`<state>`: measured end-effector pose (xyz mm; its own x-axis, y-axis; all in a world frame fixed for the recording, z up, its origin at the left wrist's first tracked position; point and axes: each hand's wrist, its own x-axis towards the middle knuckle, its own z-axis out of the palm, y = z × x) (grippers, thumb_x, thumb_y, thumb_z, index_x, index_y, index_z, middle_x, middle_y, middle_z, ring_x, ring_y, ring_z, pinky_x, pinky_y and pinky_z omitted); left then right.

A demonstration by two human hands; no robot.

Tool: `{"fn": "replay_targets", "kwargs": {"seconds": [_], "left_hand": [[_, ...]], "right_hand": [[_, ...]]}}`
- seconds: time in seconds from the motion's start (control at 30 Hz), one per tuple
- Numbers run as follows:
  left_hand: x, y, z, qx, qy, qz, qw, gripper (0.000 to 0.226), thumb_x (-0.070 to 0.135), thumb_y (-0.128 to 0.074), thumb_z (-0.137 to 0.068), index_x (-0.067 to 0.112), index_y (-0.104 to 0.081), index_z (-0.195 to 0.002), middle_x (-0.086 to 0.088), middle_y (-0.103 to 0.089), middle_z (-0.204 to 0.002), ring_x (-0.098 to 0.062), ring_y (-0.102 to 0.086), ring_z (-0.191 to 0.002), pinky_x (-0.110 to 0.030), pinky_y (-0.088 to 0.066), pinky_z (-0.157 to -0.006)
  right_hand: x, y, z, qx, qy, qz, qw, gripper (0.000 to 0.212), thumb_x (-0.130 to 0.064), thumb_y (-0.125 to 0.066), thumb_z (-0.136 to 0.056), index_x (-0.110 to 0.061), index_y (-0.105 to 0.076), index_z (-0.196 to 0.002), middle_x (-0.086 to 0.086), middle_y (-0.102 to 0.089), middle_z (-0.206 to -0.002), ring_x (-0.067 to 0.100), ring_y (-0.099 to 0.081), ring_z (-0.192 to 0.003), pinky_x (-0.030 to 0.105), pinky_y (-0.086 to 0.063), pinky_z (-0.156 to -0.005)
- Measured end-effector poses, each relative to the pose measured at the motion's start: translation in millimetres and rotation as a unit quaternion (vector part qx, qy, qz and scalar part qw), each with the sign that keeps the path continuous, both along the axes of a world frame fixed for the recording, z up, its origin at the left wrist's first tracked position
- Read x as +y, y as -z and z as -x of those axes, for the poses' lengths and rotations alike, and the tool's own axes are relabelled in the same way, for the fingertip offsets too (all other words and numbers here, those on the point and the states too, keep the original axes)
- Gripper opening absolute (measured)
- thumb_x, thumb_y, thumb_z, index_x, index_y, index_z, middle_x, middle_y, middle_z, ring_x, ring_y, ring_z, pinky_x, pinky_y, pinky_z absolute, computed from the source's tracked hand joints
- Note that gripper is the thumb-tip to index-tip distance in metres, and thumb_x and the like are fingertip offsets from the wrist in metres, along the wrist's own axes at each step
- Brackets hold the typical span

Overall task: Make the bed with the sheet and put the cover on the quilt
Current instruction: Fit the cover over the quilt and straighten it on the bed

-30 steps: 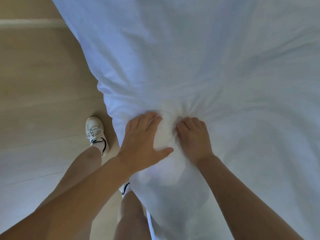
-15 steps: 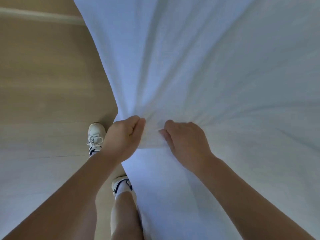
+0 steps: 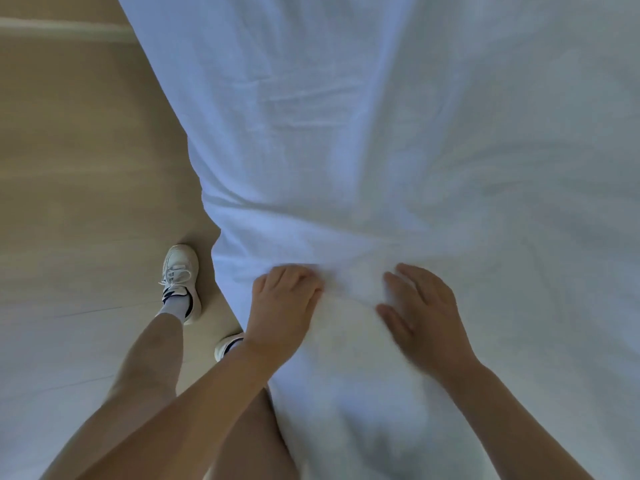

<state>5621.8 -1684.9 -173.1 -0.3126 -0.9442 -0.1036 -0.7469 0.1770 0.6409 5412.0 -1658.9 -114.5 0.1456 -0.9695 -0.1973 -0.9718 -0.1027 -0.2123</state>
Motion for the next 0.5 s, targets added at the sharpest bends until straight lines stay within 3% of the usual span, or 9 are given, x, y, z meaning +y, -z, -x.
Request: {"fn": "replay_targets", "kwargs": {"seconds": [0.07, 0.2, 0.23, 0.3, 0.4, 0.43, 0.5], "left_hand": [[-2.9, 3.5, 7.4, -0.015, -0.013, -0.016, 1.000, 0.029, 0.031, -0.042, -0.084, 0.016, -0.066, -0.083, -0.002, -0.062, -0.088, -0.016, -0.039, -0.089, -0.028, -0.026, -0.077], [14.0, -1.6, 18.2, 0.010, 0.047, -0.016, 0.999, 0.054, 0.050, -0.047, -0.079, 0.010, -0.060, -0.113, -0.008, -0.058, -0.115, -0.021, -0.040, -0.108, -0.034, -0.023, -0.096], [20.5, -0.8, 19.5, -0.003, 0.076, -0.009, 0.997, 0.057, 0.053, -0.048, -0.078, 0.011, -0.060, -0.116, -0.006, -0.058, -0.118, -0.020, -0.039, -0.113, -0.037, -0.021, -0.101], [30.9, 8.0, 21.7, -0.037, 0.097, 0.013, 0.994, 0.043, 0.045, -0.046, -0.082, 0.015, -0.068, -0.103, -0.003, -0.064, -0.108, -0.019, -0.042, -0.111, -0.040, -0.021, -0.103], [31.9, 14.3, 26.3, -0.044, 0.059, 0.007, 0.997, 0.029, 0.028, -0.043, -0.085, 0.015, -0.067, -0.079, 0.000, -0.065, -0.085, -0.018, -0.044, -0.093, -0.038, -0.025, -0.098], [30.8, 13.1, 28.8, -0.039, 0.050, -0.001, 0.998, 0.028, 0.026, -0.041, -0.086, 0.014, -0.064, -0.077, -0.001, -0.063, -0.081, -0.019, -0.046, -0.087, -0.036, -0.027, -0.096], [30.8, -0.5, 32.5, -0.012, 0.039, -0.023, 0.999, 0.026, 0.023, -0.038, -0.089, 0.009, -0.057, -0.077, -0.005, -0.058, -0.073, -0.026, -0.052, -0.075, -0.033, -0.031, -0.086]], "right_hand": [[7.1, 7.0, 4.3, -0.001, 0.029, 0.007, 1.000, 0.031, -0.027, -0.049, -0.085, -0.007, -0.070, -0.093, 0.012, -0.068, -0.098, 0.033, -0.065, -0.090, 0.034, -0.048, -0.078], [2.5, 14.8, -1.8, 0.026, 0.008, 0.014, 1.000, 0.021, -0.016, -0.047, -0.082, -0.008, -0.064, -0.072, 0.008, -0.061, -0.076, 0.031, -0.060, -0.070, 0.033, -0.032, -0.065], [1.3, 15.2, -1.7, 0.020, 0.006, 0.013, 1.000, 0.021, -0.017, -0.046, -0.082, -0.008, -0.064, -0.074, 0.008, -0.061, -0.078, 0.031, -0.060, -0.072, 0.033, -0.031, -0.066], [3.5, 12.7, -0.7, -0.010, -0.004, -0.027, 1.000, 0.028, -0.029, -0.048, -0.082, -0.008, -0.066, -0.088, 0.009, -0.064, -0.093, 0.031, -0.060, -0.085, 0.033, -0.035, -0.075], [19.3, 10.9, 4.7, -0.014, -0.064, -0.117, 0.991, 0.066, -0.057, -0.050, -0.072, -0.009, -0.059, -0.117, 0.010, -0.060, -0.119, 0.028, -0.053, -0.112, 0.034, -0.029, -0.098], [24.7, 12.5, 6.5, 0.003, -0.088, -0.118, 0.989, 0.070, -0.059, -0.049, -0.070, -0.011, -0.059, -0.119, 0.010, -0.060, -0.122, 0.028, -0.053, -0.114, 0.035, -0.027, -0.100], [33.7, 16.5, 6.6, 0.014, -0.106, -0.085, 0.991, 0.055, -0.050, -0.047, -0.075, -0.011, -0.065, -0.110, 0.010, -0.064, -0.116, 0.028, -0.056, -0.110, 0.035, -0.030, -0.097]]}}
